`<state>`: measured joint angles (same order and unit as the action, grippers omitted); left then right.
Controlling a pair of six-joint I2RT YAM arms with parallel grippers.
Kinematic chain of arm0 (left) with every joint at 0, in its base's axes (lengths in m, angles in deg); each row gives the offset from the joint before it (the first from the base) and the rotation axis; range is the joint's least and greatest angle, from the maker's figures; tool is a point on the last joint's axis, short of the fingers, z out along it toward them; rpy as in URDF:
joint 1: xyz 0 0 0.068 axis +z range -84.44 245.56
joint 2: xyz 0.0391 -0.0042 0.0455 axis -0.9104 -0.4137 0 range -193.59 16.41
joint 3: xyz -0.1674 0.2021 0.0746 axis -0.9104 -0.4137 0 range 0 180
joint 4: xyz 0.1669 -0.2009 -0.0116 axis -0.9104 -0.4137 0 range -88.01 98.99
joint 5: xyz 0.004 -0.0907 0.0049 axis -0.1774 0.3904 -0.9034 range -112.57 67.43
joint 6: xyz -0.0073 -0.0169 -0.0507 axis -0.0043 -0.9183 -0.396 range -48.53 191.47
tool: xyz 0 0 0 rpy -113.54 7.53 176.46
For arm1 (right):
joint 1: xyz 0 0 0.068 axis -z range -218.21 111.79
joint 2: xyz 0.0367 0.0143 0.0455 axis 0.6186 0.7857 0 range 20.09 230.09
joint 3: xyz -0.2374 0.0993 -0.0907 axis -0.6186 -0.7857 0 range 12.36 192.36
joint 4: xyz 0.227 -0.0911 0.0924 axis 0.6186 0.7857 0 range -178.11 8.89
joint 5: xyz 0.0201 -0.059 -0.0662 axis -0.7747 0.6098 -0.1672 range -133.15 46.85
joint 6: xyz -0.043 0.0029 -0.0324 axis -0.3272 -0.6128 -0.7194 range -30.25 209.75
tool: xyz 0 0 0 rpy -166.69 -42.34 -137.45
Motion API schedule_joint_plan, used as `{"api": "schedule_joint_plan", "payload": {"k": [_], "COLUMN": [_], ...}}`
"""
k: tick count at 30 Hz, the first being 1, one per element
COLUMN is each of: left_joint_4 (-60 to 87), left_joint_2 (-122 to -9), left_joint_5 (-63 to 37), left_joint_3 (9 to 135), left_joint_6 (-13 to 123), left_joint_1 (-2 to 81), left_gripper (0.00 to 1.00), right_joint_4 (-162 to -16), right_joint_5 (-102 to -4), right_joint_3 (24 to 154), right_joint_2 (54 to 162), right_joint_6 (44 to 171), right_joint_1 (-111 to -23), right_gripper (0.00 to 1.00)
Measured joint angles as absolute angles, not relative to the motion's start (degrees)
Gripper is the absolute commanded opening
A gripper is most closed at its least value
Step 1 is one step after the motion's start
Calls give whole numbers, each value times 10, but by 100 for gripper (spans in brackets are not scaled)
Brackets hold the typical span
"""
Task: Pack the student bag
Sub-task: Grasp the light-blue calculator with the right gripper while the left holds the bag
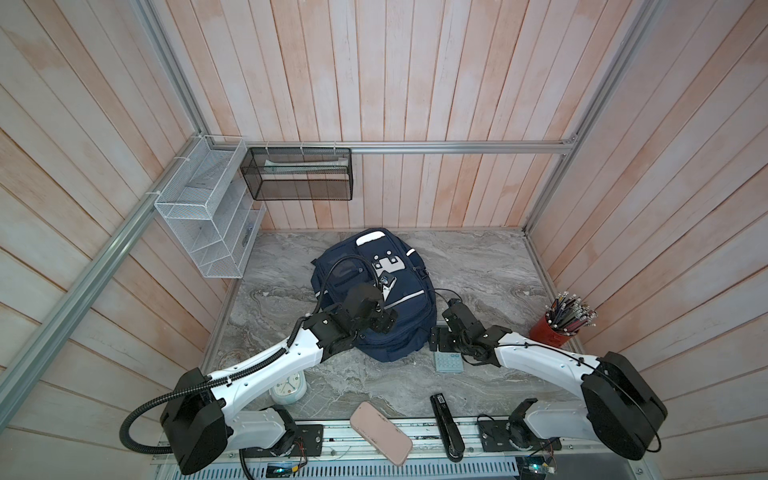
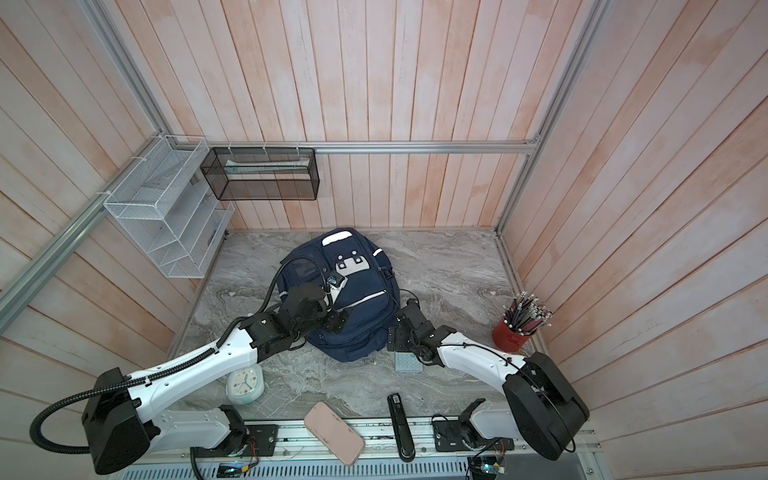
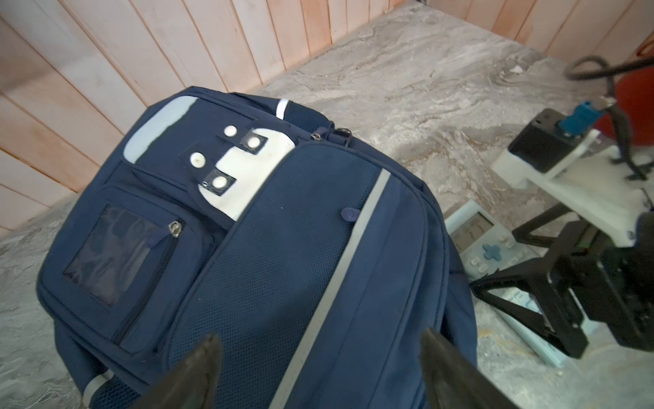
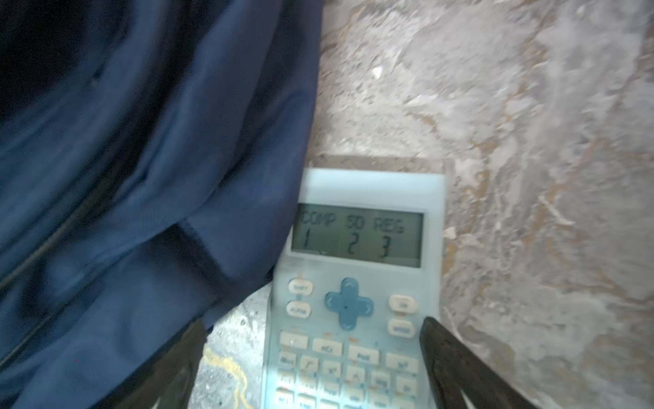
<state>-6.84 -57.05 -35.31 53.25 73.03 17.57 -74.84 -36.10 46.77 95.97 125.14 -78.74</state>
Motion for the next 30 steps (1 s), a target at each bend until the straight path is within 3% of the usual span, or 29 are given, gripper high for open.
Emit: {"api": "schedule_joint_plan", "payload": {"k": [30], "left_joint_4": [-78], "left_joint_2": [-632], "left_joint_5": [-412], "left_joint_3": [523], "left_joint_6": [780], "left_joint_1": [153], "left_gripper": [89], "right_joint_4": [-651], "right_joint_5": [-267], "right_joint_3": [513], "right_joint_2": [1009], "right_joint_6": [1277], "right_joint_1": [-843], "right_gripper": [98]}}
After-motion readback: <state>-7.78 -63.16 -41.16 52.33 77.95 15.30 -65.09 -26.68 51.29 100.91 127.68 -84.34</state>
